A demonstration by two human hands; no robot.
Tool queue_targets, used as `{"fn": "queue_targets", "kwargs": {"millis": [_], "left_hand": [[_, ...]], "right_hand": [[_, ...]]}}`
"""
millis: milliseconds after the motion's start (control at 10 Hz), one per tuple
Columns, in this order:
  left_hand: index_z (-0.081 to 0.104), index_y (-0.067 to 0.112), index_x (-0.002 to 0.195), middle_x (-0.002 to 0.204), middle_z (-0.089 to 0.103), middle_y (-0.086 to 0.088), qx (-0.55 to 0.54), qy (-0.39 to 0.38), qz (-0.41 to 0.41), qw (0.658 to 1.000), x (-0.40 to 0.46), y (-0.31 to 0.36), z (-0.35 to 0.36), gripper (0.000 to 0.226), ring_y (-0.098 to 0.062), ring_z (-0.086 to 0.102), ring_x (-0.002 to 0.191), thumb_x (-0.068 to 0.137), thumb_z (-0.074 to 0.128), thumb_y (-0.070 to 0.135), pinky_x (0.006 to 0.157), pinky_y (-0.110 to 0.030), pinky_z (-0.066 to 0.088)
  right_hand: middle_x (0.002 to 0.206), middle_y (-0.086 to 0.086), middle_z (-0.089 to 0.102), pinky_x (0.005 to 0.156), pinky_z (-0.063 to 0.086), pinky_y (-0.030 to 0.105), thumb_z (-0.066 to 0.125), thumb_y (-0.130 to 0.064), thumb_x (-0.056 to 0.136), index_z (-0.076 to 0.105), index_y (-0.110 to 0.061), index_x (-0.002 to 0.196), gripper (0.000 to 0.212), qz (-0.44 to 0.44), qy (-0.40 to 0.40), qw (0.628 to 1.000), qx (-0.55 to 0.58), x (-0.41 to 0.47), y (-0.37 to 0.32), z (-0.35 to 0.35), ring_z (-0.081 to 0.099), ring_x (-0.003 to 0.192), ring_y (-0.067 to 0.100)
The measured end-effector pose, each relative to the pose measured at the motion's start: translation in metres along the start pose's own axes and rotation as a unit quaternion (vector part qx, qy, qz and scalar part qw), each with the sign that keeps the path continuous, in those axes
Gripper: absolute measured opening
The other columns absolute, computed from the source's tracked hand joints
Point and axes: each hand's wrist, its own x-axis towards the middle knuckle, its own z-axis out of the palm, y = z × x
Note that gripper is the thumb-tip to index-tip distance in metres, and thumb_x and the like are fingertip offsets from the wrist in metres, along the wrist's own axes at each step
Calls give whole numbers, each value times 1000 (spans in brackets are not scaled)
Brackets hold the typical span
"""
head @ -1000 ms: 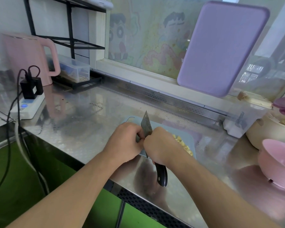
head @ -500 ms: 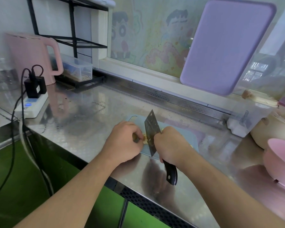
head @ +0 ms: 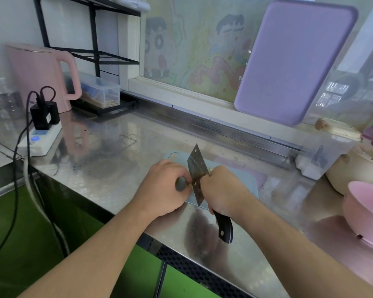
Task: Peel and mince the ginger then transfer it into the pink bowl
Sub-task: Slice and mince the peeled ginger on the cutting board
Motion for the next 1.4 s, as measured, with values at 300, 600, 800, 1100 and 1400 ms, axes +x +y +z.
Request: {"fn": "queue_targets", "kwargs": {"millis": [300,600,800,1100,1400], "left_hand": [[71,34,81,83,64,20,7,2,21,1000,-1,3,-1,7,-9,53,99,84,73,28,92,-37,48],[69,34,91,92,58,23,-35,17,-67,997,-3,10,-7,12,-3,48,102,84,75,26,82,-26,42],[70,30,91,93,57,23,-50,40,-107,992,-4,10,-11,21,-6,51,102,86,66,10,84,-27,45],[69,33,83,90,64,19,-47,25,-97,994,-3,6,-6,16,-8,52,98,81,72,17,84,-31,50],[63,35,71,80,60,19,-25,9,-80,996,-2,5,-7,15,-9,50,91,71,73,24,78,-19,41]], "right_hand": [[96,18,71,88,62,46,42,-13,105,66,4,114,31,12,3,1000,7,0,-3,-1,72,96,39],[101,19,68,93,59,45,44,-7,105,67,9,116,29,-17,-9,998,-52,-7,-8,-13,71,108,43],[102,21,71,90,61,46,44,-11,104,66,5,111,28,-28,-1,998,-62,-5,-6,-2,72,102,41],[66,4,33,56,37,29,53,0,98,30,-13,66,41,4,-16,997,-77,-12,-11,12,26,58,17],[81,3,54,68,38,15,53,-20,97,55,-15,94,6,13,28,999,21,6,-20,24,42,60,14]]}}
